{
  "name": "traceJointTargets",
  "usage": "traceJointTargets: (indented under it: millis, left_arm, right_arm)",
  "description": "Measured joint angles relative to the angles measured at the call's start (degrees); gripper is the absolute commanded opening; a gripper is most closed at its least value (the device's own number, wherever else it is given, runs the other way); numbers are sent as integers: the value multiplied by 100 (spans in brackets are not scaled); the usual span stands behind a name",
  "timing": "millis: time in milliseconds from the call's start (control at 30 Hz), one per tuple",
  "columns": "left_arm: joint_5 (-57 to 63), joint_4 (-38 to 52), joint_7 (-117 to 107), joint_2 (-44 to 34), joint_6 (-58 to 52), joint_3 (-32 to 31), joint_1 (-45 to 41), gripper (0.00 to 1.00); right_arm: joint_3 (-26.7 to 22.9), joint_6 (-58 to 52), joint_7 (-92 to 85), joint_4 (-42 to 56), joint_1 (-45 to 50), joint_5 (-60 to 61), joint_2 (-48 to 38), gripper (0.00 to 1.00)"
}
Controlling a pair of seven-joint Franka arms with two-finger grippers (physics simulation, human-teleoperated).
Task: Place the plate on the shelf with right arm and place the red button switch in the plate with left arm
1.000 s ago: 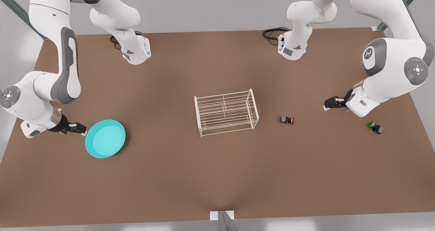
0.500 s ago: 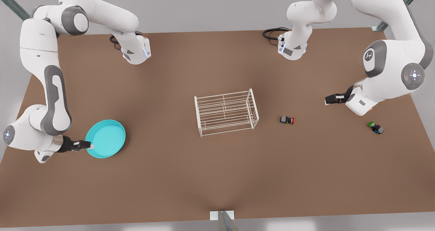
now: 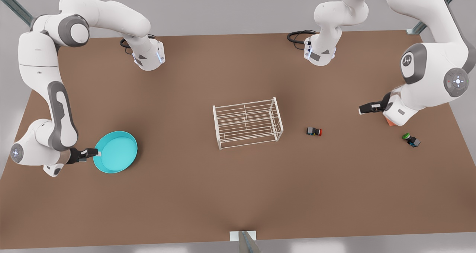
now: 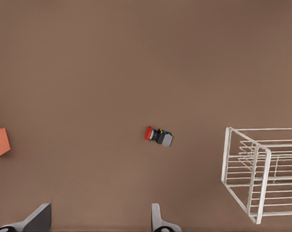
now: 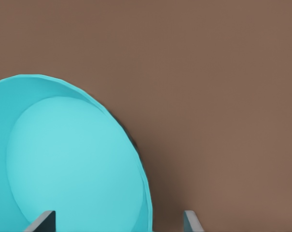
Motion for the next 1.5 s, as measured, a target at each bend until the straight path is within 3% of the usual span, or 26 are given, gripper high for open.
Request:
traceJointTargets:
  millis: [400,500,767,967,1500]
  left_arm:
    - [4,-29,-97,94,106,-51,-67,100]
    - [0,-43,-112,113,197,-41,-17,100]
    - [-32,-5,-173,19,157,-51,-20,100]
    - [-60,-23,-300,10,117,-74,-91,100]
    - [-48,-38,-489,16,96,-75,-81,100]
  right_arm:
    - [39,36,-394,75,-72,111,299,74]
    - [39,70,-458,77,-72,115,343,63]
    - [44,110,-588,77,-147,110,393,52]
    - [71,119,-657,77,-151,119,415,29]
    - [220,17,-764,76,-169,281,277,26]
